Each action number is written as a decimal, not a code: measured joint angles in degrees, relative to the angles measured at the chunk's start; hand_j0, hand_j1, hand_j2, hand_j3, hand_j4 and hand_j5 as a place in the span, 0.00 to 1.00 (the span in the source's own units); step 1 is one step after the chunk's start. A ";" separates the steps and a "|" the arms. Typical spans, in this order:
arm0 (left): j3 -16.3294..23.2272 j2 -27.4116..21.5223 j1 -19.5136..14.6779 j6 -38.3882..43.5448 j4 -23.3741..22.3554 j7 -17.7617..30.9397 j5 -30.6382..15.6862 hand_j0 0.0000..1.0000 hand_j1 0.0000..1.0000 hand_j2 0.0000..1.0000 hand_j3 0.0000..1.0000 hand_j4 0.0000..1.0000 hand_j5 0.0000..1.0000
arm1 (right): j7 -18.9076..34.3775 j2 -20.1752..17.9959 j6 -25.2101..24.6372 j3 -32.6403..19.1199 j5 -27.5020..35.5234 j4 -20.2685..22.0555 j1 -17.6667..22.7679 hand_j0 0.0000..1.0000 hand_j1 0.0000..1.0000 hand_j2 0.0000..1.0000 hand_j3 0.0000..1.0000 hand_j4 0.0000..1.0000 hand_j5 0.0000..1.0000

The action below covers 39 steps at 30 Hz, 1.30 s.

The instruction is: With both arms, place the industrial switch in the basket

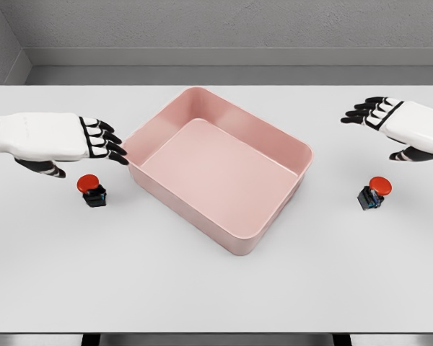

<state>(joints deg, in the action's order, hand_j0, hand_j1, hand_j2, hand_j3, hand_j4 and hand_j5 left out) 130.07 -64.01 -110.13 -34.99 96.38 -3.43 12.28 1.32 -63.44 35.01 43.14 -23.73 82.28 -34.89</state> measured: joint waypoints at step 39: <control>-0.01 2.23 10.90 11.21 -0.51 -3.10 13.18 0.80 0.80 0.80 0.80 0.80 0.80 | 3.89 -4.17 0.02 -0.18 0.08 2.27 10.20 1.00 1.00 1.00 1.00 1.00 1.00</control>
<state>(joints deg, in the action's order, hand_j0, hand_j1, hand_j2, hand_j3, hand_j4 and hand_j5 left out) 130.06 -61.78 -99.23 -23.79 95.87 -6.53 25.46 5.22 -67.61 35.03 42.96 -23.65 84.56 -24.70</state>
